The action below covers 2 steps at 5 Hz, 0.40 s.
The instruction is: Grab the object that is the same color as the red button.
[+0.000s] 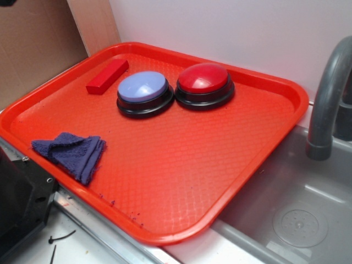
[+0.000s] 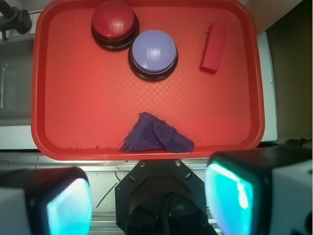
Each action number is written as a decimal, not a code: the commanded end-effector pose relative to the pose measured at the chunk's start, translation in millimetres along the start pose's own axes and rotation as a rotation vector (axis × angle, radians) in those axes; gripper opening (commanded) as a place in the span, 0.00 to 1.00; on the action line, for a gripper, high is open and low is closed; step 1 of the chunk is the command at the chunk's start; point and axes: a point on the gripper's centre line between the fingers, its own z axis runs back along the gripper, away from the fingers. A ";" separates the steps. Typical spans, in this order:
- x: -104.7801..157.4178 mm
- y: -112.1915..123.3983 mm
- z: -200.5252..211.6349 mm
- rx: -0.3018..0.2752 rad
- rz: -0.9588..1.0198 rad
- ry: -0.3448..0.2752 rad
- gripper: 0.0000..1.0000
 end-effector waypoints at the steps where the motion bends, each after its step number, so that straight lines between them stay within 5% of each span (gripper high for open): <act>1: 0.0 0.0 0.0 0.000 0.000 0.000 1.00; 2: 20.7 25.2 -20.6 0.036 0.247 -0.003 1.00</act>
